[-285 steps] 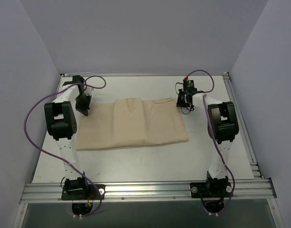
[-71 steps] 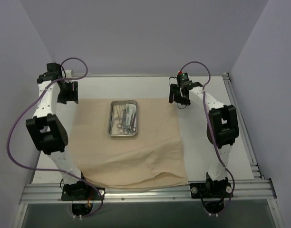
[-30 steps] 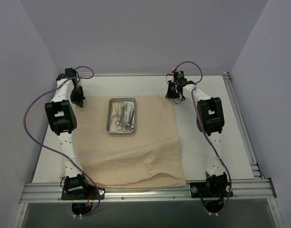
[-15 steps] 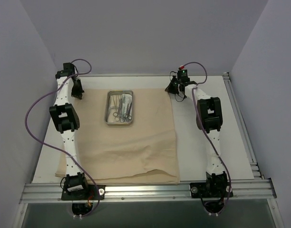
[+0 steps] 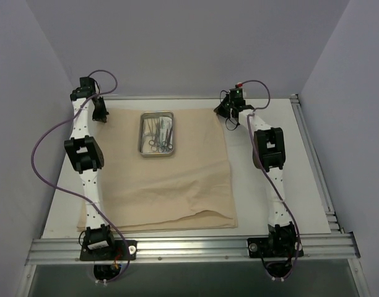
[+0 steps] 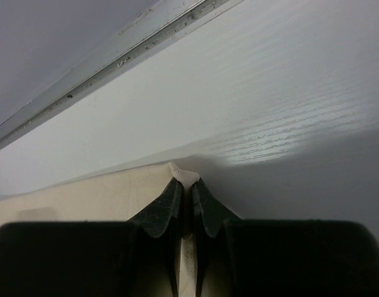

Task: Open and lay out the surgical kit
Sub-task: Smooth out the surgical kit at the center of the board.

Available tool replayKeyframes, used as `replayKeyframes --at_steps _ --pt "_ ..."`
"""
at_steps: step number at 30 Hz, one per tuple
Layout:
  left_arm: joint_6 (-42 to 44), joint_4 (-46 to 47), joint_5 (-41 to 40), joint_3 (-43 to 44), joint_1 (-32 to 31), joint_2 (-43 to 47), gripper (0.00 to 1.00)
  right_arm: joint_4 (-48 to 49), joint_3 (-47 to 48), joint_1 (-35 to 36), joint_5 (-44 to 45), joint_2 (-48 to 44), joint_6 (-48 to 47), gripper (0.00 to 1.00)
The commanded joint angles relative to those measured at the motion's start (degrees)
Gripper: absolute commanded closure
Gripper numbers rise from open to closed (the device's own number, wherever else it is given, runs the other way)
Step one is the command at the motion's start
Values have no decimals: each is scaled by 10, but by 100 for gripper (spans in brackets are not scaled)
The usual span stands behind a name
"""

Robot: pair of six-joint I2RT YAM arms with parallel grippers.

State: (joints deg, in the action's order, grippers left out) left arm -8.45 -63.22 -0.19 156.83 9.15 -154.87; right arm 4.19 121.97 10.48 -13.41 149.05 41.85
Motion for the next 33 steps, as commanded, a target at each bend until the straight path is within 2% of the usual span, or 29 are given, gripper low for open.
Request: replayKeyframes --at_steps 1,3,5,6,8,9,10,12,16,19,21,24,29,33 --pt "-6 43 -5 38 7 -4 98 26 19 -9 57 -12 4 100" --pt "-3 43 2 39 7 -2 98 14 20 -9 57 -17 -12 100" --pt "3 42 2 32 7 6 94 2 21 -8 60 -30 -30 83" --pt "4 46 2 28 7 13 86 -10 21 -9 64 -39 -50 70" --pt "11 54 19 15 8 20 73 -30 20 -6 76 -50 -72 60" --pt "15 56 26 11 9 25 57 -37 20 -6 80 -60 -95 55" --pt "23 56 31 8 8 28 52 -41 19 -5 84 -67 -105 52" --pt "29 43 40 6 7 40 47 -79 13 -2 101 -89 -138 49" --pt "50 34 50 -77 -3 109 48 -103 -41 24 138 -142 -200 50" --pt "61 73 55 -237 -10 195 48 -112 -105 63 177 -177 -240 54" --pt "66 95 64 -334 -11 241 48 -113 -152 81 155 -189 -242 60" --pt "70 105 67 -401 -11 266 48 -110 -182 89 110 -184 -214 69" --pt "55 79 78 -385 -10 223 49 -102 -189 87 77 -149 -166 82" --pt "35 62 77 -327 -11 158 51 -100 -169 82 50 -107 -132 83"
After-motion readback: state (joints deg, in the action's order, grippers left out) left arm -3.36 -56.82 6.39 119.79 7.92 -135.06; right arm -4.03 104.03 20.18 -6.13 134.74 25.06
